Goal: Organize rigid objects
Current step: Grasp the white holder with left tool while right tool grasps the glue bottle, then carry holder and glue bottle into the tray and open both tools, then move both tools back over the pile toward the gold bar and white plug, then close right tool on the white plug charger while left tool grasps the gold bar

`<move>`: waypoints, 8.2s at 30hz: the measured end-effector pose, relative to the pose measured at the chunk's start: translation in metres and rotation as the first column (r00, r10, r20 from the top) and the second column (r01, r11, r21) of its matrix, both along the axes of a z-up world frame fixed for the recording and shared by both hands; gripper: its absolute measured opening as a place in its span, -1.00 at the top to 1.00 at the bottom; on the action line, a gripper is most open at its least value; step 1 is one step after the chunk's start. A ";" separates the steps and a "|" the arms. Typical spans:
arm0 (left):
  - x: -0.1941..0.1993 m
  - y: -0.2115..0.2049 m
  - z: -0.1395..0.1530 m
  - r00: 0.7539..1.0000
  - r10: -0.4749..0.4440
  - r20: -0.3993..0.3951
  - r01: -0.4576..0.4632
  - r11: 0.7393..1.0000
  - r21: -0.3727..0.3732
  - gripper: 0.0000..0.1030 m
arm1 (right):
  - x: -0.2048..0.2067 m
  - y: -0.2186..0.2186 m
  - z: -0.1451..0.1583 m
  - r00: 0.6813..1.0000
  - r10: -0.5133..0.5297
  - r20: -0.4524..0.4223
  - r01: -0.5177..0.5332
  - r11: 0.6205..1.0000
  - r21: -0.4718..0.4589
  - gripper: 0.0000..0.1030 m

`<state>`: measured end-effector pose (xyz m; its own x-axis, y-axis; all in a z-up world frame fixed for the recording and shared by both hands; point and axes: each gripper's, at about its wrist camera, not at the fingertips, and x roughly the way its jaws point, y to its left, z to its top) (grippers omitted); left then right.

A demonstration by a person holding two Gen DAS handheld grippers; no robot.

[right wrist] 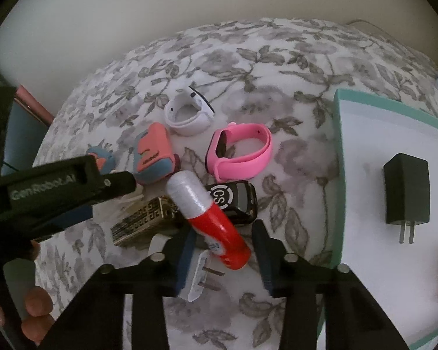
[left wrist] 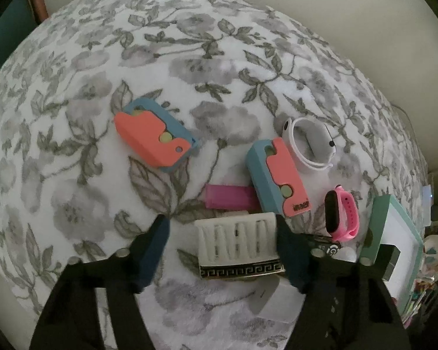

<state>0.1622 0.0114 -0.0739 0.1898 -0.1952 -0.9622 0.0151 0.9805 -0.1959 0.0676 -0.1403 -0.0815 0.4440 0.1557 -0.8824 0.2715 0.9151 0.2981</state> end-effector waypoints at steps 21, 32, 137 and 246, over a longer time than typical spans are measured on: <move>-0.006 0.000 0.030 0.998 0.033 0.052 -0.033 0.999 0.001 -0.01 | -0.016 -0.024 0.019 0.998 -0.044 0.040 0.041 0.996 0.075 0.42; -0.020 -0.030 0.088 0.986 0.012 0.168 -0.005 0.999 -0.044 -0.01 | -0.035 -0.057 0.060 0.989 -0.108 0.103 0.104 0.994 0.045 0.42; -0.034 -0.036 0.051 0.993 -0.011 0.120 -0.018 0.971 0.240 -0.98 | -0.065 -0.098 0.051 0.983 -0.183 -0.016 0.178 0.969 -0.171 -1.00; -0.009 -0.031 -0.017 0.995 -0.075 -0.063 0.077 0.996 0.039 -0.61 | -0.032 0.017 -0.005 0.988 0.133 -0.078 -0.142 0.982 -0.123 -0.38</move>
<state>0.1527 -0.0199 -0.0912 0.1158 -0.1670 -0.9791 0.0792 0.9842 -0.1585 0.0353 -0.1232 -0.0867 0.3630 0.0950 -0.9269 0.1567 0.9744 0.1613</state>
